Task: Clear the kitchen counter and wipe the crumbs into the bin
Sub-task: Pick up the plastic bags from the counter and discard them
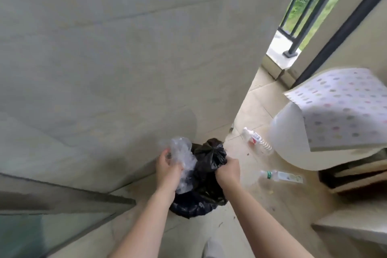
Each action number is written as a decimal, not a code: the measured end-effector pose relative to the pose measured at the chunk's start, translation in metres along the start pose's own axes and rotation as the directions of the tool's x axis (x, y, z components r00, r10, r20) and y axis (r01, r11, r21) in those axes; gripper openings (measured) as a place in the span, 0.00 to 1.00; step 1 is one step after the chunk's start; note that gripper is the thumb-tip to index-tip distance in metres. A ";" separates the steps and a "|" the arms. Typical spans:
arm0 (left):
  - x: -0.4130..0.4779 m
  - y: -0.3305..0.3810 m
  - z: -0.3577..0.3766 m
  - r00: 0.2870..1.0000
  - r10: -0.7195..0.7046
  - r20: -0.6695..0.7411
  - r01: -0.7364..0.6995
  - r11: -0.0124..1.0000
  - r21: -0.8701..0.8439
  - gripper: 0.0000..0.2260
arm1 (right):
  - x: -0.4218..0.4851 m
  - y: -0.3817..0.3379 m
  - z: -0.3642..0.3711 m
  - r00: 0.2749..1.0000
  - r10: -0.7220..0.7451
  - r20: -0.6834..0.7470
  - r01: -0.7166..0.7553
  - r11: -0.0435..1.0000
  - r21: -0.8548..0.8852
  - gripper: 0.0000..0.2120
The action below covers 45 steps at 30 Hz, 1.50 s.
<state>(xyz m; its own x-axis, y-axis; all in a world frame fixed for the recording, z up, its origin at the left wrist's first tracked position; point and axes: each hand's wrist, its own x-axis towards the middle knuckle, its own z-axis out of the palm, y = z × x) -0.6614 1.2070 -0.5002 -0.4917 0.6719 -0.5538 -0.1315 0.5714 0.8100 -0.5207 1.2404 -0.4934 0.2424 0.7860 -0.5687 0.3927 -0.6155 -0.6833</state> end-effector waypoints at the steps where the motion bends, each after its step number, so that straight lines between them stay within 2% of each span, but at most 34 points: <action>1: 0.019 -0.016 0.005 1.000 0.011 0.019 -0.012 0.999 0.030 0.22 | 0.019 0.010 0.014 1.000 -0.008 0.016 0.008 1.000 -0.006 0.13; 5: 0.104 -0.106 0.027 0.993 0.088 0.079 -0.105 0.962 0.250 0.22 | 0.104 0.077 0.083 0.996 -0.009 0.084 0.013 0.999 -0.045 0.20; 9: 0.171 -0.178 0.051 0.976 0.139 0.168 -0.207 0.832 0.515 0.22 | 0.177 0.137 0.139 0.978 0.022 0.207 0.003 0.993 -0.120 0.16; 12: 0.206 -0.216 0.069 0.974 0.026 0.226 -0.164 0.770 0.617 0.21 | 0.214 0.168 0.164 0.960 0.058 0.275 0.007 0.973 -0.230 0.10; 15: 0.231 -0.240 0.083 0.955 -0.104 0.278 -0.134 0.685 0.716 0.20 | 0.239 0.186 0.178 0.938 0.067 0.341 0.073 0.922 -0.380 0.09; 18: 0.232 -0.244 0.084 0.952 -0.143 0.270 -0.113 0.657 0.745 0.21 | 0.239 0.189 0.178 0.937 0.076 0.341 0.092 0.888 -0.450 0.05; 21: 0.208 -0.223 0.071 0.956 -0.134 0.260 -0.106 0.671 0.734 0.27 | 0.210 0.175 0.161 0.945 0.065 0.320 0.098 0.877 -0.470 0.07; 24: 0.163 -0.175 0.052 0.955 -0.084 0.286 -0.162 0.658 0.735 0.26 | 0.155 0.142 0.125 0.944 0.004 0.329 0.158 0.872 -0.463 0.24; 25: 0.141 -0.150 0.046 0.950 -0.064 0.307 -0.192 0.656 0.730 0.25 | 0.132 0.128 0.108 0.944 -0.027 0.328 0.184 0.870 -0.458 0.27; 29: 0.044 -0.052 0.027 0.926 0.026 0.376 -0.308 0.626 0.716 0.22 | 0.034 0.065 0.034 0.950 -0.131 0.285 0.261 0.834 -0.487 0.18; 32: -0.045 0.023 0.012 0.899 0.108 0.425 -0.408 0.560 0.721 0.20 | -0.054 0.017 -0.037 0.958 -0.161 0.236 0.262 0.826 -0.500 0.22; 34: -0.091 0.048 0.006 0.876 0.166 0.453 -0.464 0.548 0.696 0.18 | -0.095 0.001 -0.069 0.960 -0.185 0.209 0.269 0.814 -0.514 0.26; 38: -0.216 0.102 -0.009 0.739 0.235 0.631 -0.657 0.457 0.599 0.17 | -0.219 -0.022 -0.158 0.976 -0.211 0.047 0.203 0.822 -0.532 0.29; 43: -0.343 0.121 0.001 0.406 0.214 0.889 -0.907 0.216 0.362 0.17 | -0.345 0.010 -0.247 0.940 -0.203 -0.275 0.046 0.871 -0.488 0.29; 45: -0.376 0.117 0.011 0.307 0.205 0.929 -0.950 0.122 0.287 0.17 | -0.377 0.035 -0.270 0.914 -0.183 -0.363 -0.021 0.871 -0.490 0.31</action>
<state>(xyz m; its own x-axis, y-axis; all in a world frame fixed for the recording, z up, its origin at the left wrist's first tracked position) -0.4826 1.0260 -0.1988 0.6223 0.7611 -0.1827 0.6978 -0.4337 0.5700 -0.3586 0.9386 -0.1790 0.4719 0.8516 -0.2284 0.7723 -0.5242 -0.3589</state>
